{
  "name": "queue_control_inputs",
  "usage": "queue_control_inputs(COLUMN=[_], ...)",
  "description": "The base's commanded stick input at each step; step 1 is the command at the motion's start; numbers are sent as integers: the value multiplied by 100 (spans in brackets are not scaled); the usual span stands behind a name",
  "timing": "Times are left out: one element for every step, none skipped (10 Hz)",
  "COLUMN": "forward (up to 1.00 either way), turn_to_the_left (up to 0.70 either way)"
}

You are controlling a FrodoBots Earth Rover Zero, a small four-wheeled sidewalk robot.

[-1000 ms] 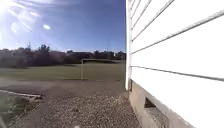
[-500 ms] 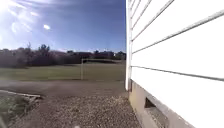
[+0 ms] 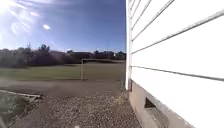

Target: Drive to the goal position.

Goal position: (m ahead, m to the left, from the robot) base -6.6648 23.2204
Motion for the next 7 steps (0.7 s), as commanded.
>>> queue_control_inputs(forward=[5, 5, 5, 5, 5, 5, 5], turn_to_the_left=[0, 0, 0, 0, 0, 0, 0])
